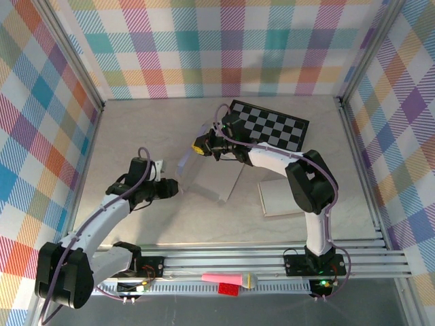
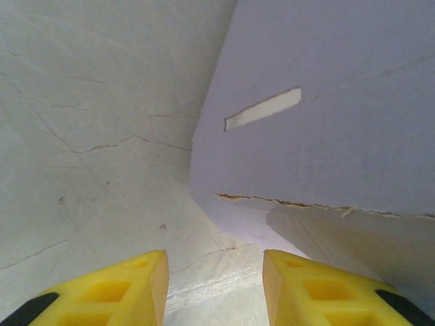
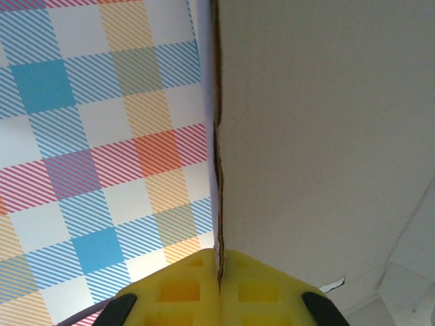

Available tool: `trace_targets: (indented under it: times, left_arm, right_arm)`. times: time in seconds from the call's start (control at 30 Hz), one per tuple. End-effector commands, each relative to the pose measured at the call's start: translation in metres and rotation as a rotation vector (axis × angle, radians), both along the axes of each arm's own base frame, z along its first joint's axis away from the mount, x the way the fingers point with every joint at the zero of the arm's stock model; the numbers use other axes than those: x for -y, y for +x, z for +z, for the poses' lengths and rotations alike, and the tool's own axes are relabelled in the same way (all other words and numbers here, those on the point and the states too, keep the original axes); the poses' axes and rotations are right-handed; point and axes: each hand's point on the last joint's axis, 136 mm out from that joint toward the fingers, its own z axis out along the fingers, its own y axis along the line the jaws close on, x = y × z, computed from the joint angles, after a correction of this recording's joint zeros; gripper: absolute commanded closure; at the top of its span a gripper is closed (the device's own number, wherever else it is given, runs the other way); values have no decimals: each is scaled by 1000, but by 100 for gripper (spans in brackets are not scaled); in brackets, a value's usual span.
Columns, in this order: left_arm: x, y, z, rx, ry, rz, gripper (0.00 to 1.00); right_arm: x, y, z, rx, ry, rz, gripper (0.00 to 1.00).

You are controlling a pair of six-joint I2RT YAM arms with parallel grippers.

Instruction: Fold the paper box

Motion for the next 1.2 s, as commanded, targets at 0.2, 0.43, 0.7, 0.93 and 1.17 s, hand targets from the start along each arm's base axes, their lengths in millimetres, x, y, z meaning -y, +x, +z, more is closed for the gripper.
trace_targets:
  times: [0.2,0.43,0.7,0.93,1.17]
  left_arm:
    - [10,17,12,83,32,-56,59]
    - [14,22,16,100,33,-84,60]
    - [20,25,13,96,38,-106,61]
    - [26,25,9,90,43,-121,61]
    - [28,23,4,73,49,-121,61]
  right_arm:
    - [-3,-3,11,14,40,24,100]
    - [-3,-3,6,-9,40,20,100]
    - [-4,-1,4,24,54,18,100]
    - [-5,3,2,70,82,6,100]
    - [-7,4,-1,118,114,2,100]
